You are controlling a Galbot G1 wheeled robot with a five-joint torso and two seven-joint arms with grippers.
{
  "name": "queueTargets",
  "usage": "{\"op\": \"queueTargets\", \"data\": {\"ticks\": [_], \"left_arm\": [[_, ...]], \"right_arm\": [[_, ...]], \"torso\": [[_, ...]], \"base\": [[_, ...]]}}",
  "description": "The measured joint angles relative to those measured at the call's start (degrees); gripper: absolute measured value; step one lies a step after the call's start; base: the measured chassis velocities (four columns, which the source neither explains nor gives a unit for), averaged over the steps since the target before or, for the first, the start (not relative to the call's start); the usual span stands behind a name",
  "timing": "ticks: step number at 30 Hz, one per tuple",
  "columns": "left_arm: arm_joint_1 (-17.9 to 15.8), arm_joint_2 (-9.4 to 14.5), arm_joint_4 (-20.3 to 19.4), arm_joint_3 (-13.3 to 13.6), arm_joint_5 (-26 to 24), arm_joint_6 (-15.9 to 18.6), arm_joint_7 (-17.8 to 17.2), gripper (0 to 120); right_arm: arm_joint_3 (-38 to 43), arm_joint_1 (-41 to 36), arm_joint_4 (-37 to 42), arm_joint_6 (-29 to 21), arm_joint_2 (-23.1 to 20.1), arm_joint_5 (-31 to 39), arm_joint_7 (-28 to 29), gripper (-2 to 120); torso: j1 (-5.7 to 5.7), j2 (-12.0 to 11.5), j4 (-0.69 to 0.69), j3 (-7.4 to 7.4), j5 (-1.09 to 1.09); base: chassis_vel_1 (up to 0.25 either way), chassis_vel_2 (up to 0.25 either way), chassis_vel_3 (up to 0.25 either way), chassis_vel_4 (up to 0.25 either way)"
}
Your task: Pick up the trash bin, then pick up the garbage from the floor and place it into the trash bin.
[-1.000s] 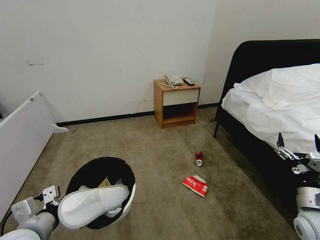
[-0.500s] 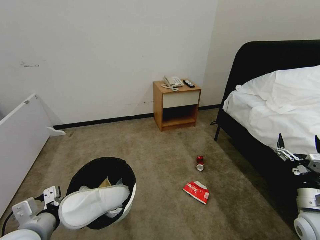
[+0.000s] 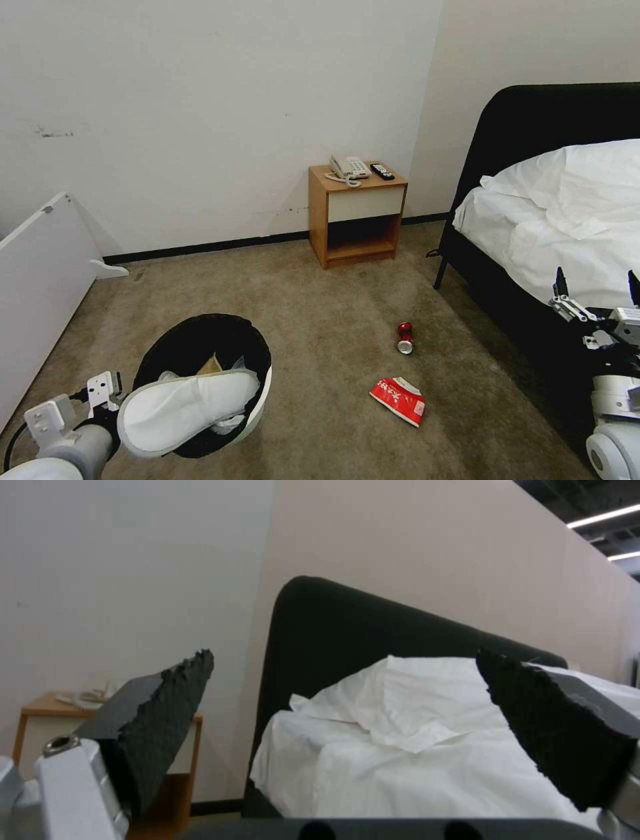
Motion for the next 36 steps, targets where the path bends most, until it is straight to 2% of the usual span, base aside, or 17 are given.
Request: {"op": "queueTargets", "data": {"ticks": [12,16,17,20,21,23,24,26,27,28,29,31,32,33,34,35,36], "left_arm": [[-0.01,0.02,0.35,0.1,-0.05,0.0,0.0,1],[-0.03,0.13,0.61,0.31,-0.02,0.0,0.0,1],[-0.01,0.3,0.65,0.31,-0.02,0.0,0.0,1],[0.15,0.64,0.71,0.27,-0.02,0.0,0.0,1],[0.15,0.64,0.71,0.27,-0.02,0.0,0.0,1],[0.4,0.82,0.65,0.17,-0.13,0.02,0.0,1],[0.4,0.82,0.65,0.17,-0.13,0.02,0.0,1],[0.55,0.82,0.48,0.16,-0.15,0.02,0.02,1],[0.55,0.82,0.48,0.16,-0.15,0.02,0.02,1],[0.56,0.77,0.46,0.16,-0.15,0.02,0.02,1],[0.56,0.77,0.46,0.16,-0.15,0.02,0.02,1],[0.57,0.73,0.45,0.14,-0.15,0.02,0.03,1],[0.64,0.72,0.44,0.13,-0.15,0.02,0.04,1],[0.64,0.72,0.44,0.13,-0.15,0.02,0.04,1],[0.75,0.72,0.35,0.12,-0.15,0.02,0.07,1],[0.75,0.72,0.35,0.12,-0.15,0.02,0.07,1],[0.79,0.67,0.28,0.12,-0.15,0.02,0.1,1]], "right_arm": [[0.06,0.12,-0.81,0.64,-0.25,-0.96,-0.48,100],[-0.23,-0.08,-1.41,-1.17,-2.6,-1.22,0.19,100],[-0.58,-1.04,-0.79,-4.68,-4.73,1.34,0.46,100],[-1.09,-2.52,0.18,-10.25,-7.77,4.78,0.85,100],[-1.09,-2.52,0.18,-10.25,-7.77,4.78,0.85,100],[-3.63,-2.93,0.04,-19.72,-11.89,9.74,2.78,100],[-3.63,-2.93,0.04,-19.72,-11.89,9.74,2.78,100],[-6.26,-1.77,0.42,-27.3,-14.13,15.51,5.4,100],[-6.26,-1.77,0.42,-27.3,-14.13,15.51,5.4,100],[-7.94,-0.3,0.97,-31.36,-15.07,19.88,7.07,100],[-7.94,-0.3,0.97,-31.36,-15.07,19.88,7.07,100],[-9.52,1.95,1.57,-36.47,-15.64,26.28,9.37,100],[-10.6,3.93,1.92,-40.94,-16.0,31.18,10.52,100],[-10.6,3.93,1.92,-40.94,-16.0,31.18,10.52,100],[-11.77,6.4,2.07,-45.55,-16.47,35.38,11.54,100],[-11.77,6.4,2.07,-45.55,-16.47,35.38,11.54,100],[-13.08,9.52,2.4,-51.62,-17.75,39.53,11.62,100]], "torso": [[0.0,0.0,-0.01,0.0,0.0],[0.01,-0.01,-0.01,0.0,0.01],[0.0,0.0,0.01,0.0,0.01],[0.0,0.0,0.0,0.0,-0.01],[0.0,0.0,0.0,0.0,-0.01],[0.0,0.0,-0.01,0.0,0.01],[0.0,0.0,-0.01,0.0,0.01],[0.0,0.0,0.0,0.0,0.01],[0.0,0.0,0.0,0.0,0.01],[0.0,0.0,-0.01,0.0,0.01],[0.0,0.0,-0.01,0.0,0.01],[0.0,0.0,0.0,0.0,-0.01],[0.0,0.0,0.0,0.0,0.01],[0.0,0.0,0.0,0.0,0.01],[0.0,0.0,0.01,0.0,0.02],[0.0,0.0,0.01,0.0,0.02],[0.0,0.0,0.01,0.0,0.0]], "base": [[-0.062,0.053,0.053,-0.061],[-0.016,0.013,0.015,-0.011],[0.0,0.0,0.0,0.0],[0.0,0.0,0.0,0.0],[0.0,0.0,0.0,0.0],[0.0,0.0,0.0,0.0],[0.0,0.0,0.0,0.0],[0.0,0.0,0.0,0.0],[0.0,0.0,0.0,0.0],[0.0,0.0,0.0,0.0],[0.0,0.0,0.0,0.0],[0.0,0.0,0.0,0.0],[0.0,0.0,0.0,0.0],[0.0,0.0,0.0,0.0],[0.0,0.0,0.0,0.0],[0.0,0.0,0.0,0.0],[0.0,0.0,0.0,0.0]]}}
